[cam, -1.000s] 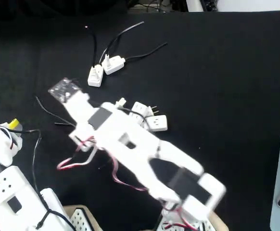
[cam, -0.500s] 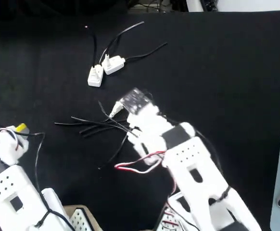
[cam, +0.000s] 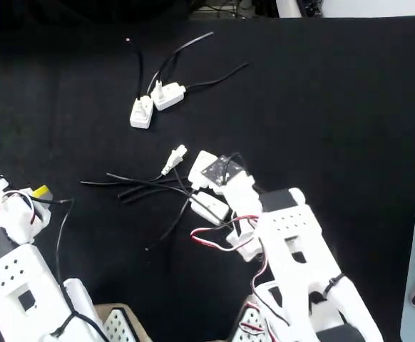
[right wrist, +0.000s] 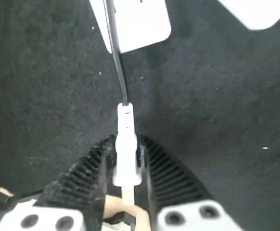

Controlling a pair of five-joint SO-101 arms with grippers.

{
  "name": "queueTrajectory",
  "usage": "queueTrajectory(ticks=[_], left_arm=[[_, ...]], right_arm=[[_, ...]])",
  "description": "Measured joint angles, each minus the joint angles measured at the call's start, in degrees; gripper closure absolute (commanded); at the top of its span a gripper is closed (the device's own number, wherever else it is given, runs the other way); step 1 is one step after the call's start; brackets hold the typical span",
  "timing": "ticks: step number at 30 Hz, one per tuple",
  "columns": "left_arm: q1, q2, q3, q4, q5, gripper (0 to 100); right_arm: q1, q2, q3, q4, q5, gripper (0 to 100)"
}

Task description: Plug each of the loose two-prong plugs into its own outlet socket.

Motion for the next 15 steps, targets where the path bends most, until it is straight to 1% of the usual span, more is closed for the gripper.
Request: queueTrajectory(ticks=[2,8,15], left_arm=[[0.0,0.0,0.0,0.0,0.0,71],[0.0,0.0,0.0,0.0,0.0,71],[0.0,0.0,1.1,0.0,0.0,71]], right_arm=[[0.0,1.7,0.0,0.1,0.2,88.8],[0.0,6.2,0.0,-0.3,1.8,98.7],[0.2,8.5,-0.1,-1.9,1.8,98.0]])
